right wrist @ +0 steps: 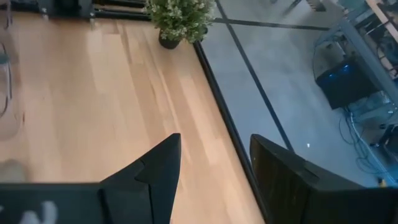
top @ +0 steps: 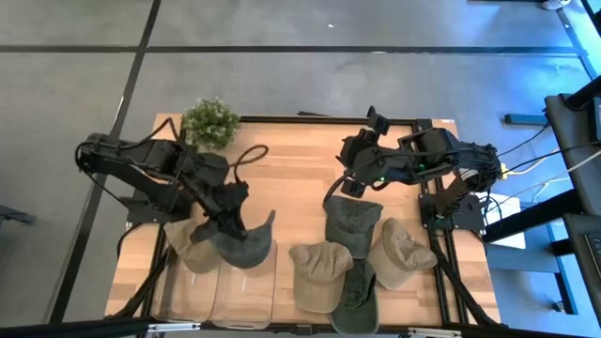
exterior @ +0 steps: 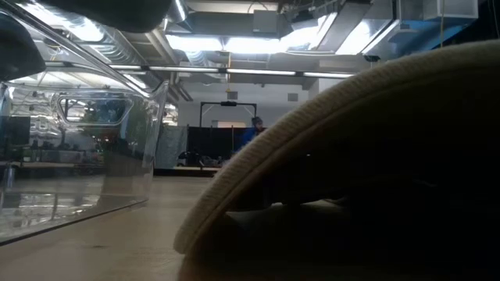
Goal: Pick & Place hat
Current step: Put the top black cap into the right transparent bin
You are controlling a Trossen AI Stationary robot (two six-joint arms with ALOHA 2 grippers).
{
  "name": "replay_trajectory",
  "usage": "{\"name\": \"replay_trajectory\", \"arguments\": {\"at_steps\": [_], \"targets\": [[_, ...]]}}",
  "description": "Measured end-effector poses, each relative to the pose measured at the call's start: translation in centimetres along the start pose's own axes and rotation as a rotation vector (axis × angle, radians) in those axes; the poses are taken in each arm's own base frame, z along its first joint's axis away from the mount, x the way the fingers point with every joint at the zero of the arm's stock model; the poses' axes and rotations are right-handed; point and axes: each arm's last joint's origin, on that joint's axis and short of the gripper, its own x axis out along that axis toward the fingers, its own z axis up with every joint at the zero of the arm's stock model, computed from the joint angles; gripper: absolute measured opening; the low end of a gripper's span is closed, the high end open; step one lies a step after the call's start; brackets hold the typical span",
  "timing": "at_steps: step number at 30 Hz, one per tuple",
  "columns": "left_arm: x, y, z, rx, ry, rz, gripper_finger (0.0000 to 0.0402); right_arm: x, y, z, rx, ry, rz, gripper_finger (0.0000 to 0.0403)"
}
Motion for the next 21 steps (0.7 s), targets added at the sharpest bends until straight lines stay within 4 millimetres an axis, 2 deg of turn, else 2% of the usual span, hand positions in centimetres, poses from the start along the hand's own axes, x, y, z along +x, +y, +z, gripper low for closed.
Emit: {"name": "replay_trajectory", "arguments": {"at_steps": [13, 17, 21], "targets": [[4.2, -0.4, -0.8, 0.038, 0.142, 0.06, 0.0033, -0.1, 0.2, 0.2, 0.046, -0.021, 0.013, 0.0193], [4.6, -0.7, -0.9, 0.049, 0.142, 0.084, 0.0031, -0.1, 0.2, 0.3, 0.048, -0.023, 0.014, 0.0193], [4.9, -0.4, -1.5, -0.001, 0.148, 0.19, 0.0034, 0.0, 0.2, 0.3, 0.049, -0.023, 0.015, 0.0193]]}}
